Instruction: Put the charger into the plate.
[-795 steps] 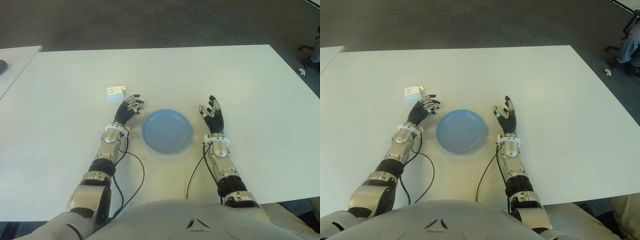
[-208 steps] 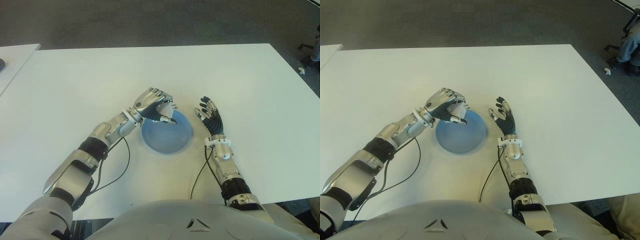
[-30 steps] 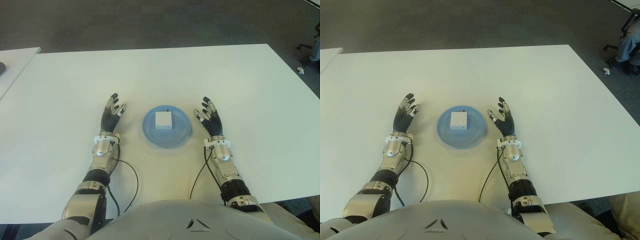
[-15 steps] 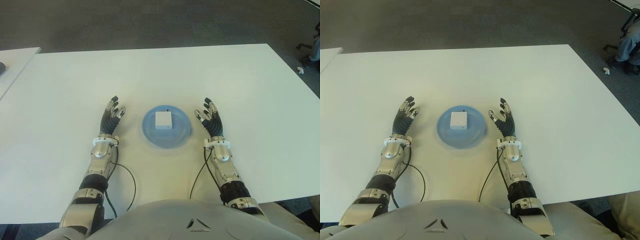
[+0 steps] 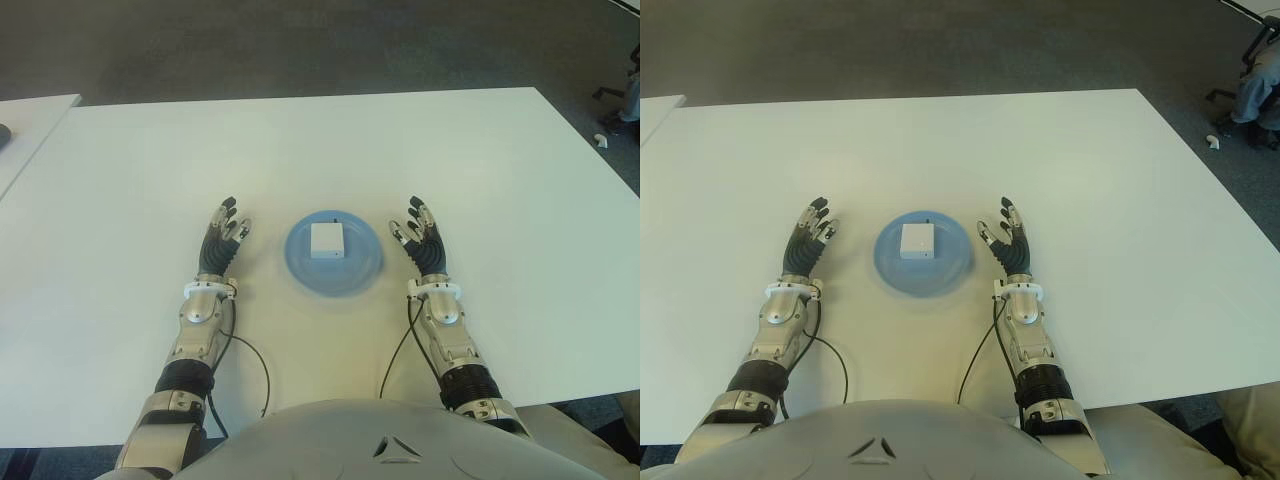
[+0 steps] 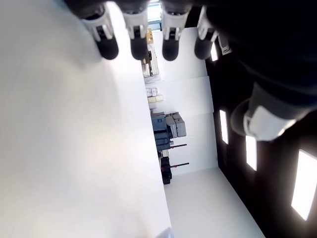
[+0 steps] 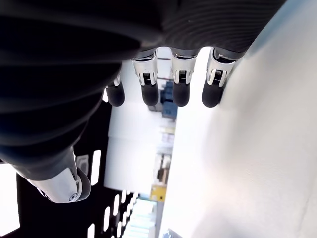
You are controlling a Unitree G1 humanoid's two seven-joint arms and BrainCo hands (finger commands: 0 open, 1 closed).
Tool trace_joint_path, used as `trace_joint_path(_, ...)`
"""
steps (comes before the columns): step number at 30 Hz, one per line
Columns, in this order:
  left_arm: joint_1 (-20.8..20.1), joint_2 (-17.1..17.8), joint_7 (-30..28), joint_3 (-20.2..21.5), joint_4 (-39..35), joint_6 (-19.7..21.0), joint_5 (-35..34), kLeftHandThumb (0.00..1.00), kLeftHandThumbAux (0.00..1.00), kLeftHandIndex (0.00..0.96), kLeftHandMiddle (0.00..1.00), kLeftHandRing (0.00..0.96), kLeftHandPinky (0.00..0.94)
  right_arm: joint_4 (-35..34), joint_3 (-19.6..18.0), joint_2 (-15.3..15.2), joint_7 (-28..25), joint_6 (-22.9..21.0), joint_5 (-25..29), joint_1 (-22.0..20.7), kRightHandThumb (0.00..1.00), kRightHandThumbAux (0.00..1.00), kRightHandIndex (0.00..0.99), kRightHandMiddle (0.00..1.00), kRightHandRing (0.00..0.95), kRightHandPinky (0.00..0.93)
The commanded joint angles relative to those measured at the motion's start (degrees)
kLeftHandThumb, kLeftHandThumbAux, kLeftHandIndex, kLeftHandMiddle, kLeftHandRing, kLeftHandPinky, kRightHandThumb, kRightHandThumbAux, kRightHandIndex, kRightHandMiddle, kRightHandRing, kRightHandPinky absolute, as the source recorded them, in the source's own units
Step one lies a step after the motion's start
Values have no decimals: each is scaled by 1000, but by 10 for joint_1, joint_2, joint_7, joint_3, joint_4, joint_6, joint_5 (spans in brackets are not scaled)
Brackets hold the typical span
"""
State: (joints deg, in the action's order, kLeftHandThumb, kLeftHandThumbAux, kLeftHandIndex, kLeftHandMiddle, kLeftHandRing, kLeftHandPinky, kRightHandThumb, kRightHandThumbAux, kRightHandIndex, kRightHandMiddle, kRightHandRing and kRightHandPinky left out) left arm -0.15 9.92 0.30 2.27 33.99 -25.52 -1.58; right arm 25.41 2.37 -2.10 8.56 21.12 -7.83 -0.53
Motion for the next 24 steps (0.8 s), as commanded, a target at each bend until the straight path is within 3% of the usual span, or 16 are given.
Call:
trace_joint_path(1,115,-27,-25,-25,64,140,8,98,527,0,38,60,98,82,10,12,-6,-115,-5,107,35,639,23,50,71,133)
trace_joint_path(11,121,-26,-32,-25,53,136,5,97,525,0,44,63,94,90,10,12,-3,-115,-8,103,28,646,21,53,72,126)
trace_joint_path(18,119,-25,-34,-26,57,131,5,86,522,0,43,50,14,87,10,14,-4,-116,-6,104,32,660,26,53,71,130)
trace_joint_path(24,115,-23,-30,-26,72,109,12,80,530,0,41,42,5,88,9,13,-6,-120,-5,103,30,670,25,50,70,130)
